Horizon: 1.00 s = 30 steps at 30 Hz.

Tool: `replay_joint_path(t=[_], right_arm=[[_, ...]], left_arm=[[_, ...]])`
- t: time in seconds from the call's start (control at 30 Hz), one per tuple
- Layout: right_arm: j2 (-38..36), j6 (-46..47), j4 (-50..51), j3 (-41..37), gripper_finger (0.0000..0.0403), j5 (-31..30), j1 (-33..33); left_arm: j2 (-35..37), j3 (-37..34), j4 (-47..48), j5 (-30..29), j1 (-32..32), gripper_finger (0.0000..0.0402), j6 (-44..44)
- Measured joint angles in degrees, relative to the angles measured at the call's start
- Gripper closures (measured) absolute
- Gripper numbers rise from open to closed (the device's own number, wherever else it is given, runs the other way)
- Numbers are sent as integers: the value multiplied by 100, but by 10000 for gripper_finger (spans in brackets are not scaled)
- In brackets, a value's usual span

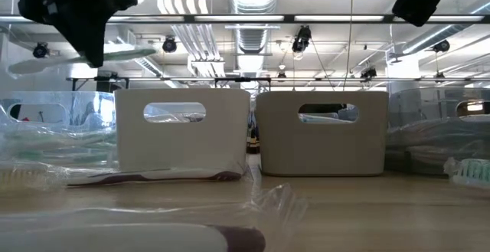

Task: Pick & Place Toothbrushes
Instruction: Put the green toothbrush into the transparent bin

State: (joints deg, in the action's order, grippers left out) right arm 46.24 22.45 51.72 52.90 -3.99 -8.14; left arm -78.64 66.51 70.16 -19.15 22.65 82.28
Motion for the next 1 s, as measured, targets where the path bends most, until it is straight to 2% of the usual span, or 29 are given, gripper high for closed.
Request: replay_joint_path(t=[0.43,0.8,1.0], right_arm=[[0,-347,33,0,394,420,867],[0,-564,41,0,394,441,944],[2,-731,48,0,394,444,946]], left_arm=[[-633,-1,-49,734,-123,376,-16],[-573,-8,-269,1104,-849,378,-659],[-707,-8,-288,1274,-973,376,-765]])
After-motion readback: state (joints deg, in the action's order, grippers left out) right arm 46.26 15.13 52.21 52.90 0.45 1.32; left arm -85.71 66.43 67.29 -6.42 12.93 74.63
